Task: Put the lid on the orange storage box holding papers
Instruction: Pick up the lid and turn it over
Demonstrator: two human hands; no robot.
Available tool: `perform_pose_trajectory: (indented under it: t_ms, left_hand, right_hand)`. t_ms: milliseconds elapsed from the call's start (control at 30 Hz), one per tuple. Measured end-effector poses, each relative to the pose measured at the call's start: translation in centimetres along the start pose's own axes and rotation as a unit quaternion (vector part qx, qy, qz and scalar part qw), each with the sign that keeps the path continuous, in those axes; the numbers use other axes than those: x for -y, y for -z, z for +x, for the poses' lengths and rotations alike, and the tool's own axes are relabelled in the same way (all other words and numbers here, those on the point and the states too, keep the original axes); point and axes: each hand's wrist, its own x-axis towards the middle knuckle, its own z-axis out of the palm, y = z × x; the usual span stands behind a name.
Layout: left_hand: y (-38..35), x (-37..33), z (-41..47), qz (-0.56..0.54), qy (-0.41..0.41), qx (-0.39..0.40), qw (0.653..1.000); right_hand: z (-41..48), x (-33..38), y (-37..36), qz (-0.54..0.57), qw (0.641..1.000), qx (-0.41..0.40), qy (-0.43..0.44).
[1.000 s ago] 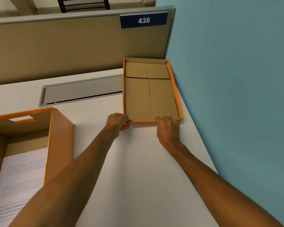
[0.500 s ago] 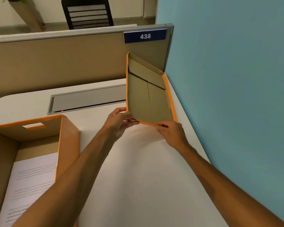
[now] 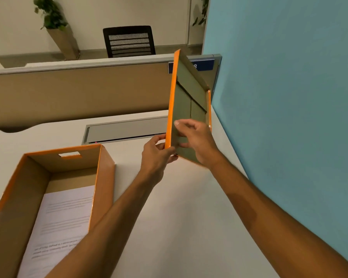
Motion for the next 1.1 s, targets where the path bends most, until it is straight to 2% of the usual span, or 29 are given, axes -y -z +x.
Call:
perform_pose_trajectory:
  t_ms: [167, 267, 400, 567, 633, 800, 1000, 1100]
  left_hand:
    - [-1.5, 0.6, -3.2, 0.148, -0.131, -0.045, 0.979]
    - [-2.0, 0.9, -4.9, 0.186, -0.192, -0.062, 0.962]
    - [-1.9, 1.2, -6.2, 0.23, -0.194, -0.065, 0.951]
    - [-0.9, 1.1, -7.2, 0.282, -0.219, 0.006, 0.934]
    - [0.2, 0.7, -7.5, 0.294, -0.22, 0.013, 0.93]
    - [5.5, -1.2, -6.4, 0.254, -0.206, -0.017, 0.945]
    - [13.0, -3.1, -5.2, 0.312, -0.173, -0.005, 0.934]
    - [16.5, -3.5, -5.7, 0.319, -0.169, -0.024, 0.932]
  right_hand:
    - [-0.9, 1.2, -1.0, -0.02, 0.999, -0.031, 0.016]
    - [-1.6, 1.3, -1.2, -0.042, 0.996, -0.075, 0.028]
    - [-2.9, 1.6, -1.4, -0.037, 0.994, -0.103, 0.03]
    - [-4.5, 2.0, -1.1, 0.018, 0.992, -0.124, 0.001]
    - [-5.4, 2.3, -0.7, 0.063, 0.991, -0.115, -0.009]
    - [-8.2, 3.2, 0.1, 0.16, 0.985, -0.07, -0.002]
    - [-11.7, 3.5, -0.4, 0.278, 0.96, -0.025, -0.002]
    - [-13.6, 3.5, -1.4, 0.312, 0.95, -0.016, -0.001]
